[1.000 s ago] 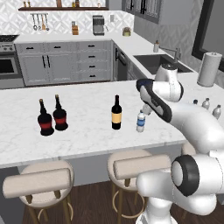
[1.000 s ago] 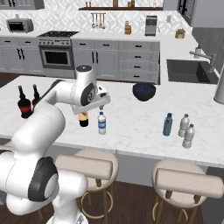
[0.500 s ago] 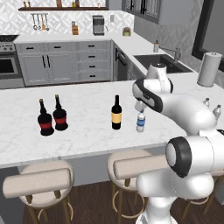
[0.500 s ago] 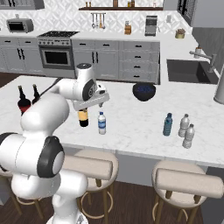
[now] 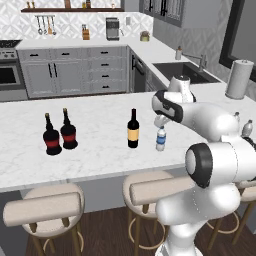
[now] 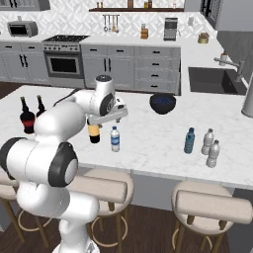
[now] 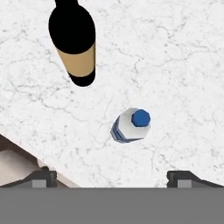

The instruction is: Move the plastic bottles in the middle to the plastics group, and the glass bottles in the middle to the glass group.

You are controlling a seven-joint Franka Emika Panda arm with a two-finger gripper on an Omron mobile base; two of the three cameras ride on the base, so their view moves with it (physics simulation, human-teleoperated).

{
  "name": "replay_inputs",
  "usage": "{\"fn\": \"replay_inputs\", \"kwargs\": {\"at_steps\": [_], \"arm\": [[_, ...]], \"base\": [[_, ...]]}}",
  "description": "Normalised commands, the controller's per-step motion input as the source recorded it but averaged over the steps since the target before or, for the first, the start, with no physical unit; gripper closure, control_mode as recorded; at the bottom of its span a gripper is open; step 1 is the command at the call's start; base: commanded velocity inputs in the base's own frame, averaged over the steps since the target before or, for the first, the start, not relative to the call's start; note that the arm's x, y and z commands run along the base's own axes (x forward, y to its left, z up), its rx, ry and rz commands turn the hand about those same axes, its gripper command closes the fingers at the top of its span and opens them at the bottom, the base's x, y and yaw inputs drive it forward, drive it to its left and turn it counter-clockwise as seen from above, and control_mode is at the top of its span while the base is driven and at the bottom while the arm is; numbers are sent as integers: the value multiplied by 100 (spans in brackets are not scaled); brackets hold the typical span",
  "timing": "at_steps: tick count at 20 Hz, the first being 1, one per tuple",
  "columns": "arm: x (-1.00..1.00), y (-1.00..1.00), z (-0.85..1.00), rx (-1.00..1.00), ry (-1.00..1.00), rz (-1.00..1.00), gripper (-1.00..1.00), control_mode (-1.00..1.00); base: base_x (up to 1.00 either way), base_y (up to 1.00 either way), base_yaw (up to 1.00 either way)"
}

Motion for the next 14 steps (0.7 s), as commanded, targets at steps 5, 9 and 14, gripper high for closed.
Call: {"fn": "replay_inputs", "kwargs": {"at_steps": [5, 9, 14], "arm": [[20, 0, -15, 6, -3, 2, -100, -100], [23, 0, -25, 2, -1, 2, -100, -100], [23, 0, -27, 0, -4, 5, -100, -100]], "base": [[0, 0, 0], [0, 0, 0], [0, 0, 0]]}}
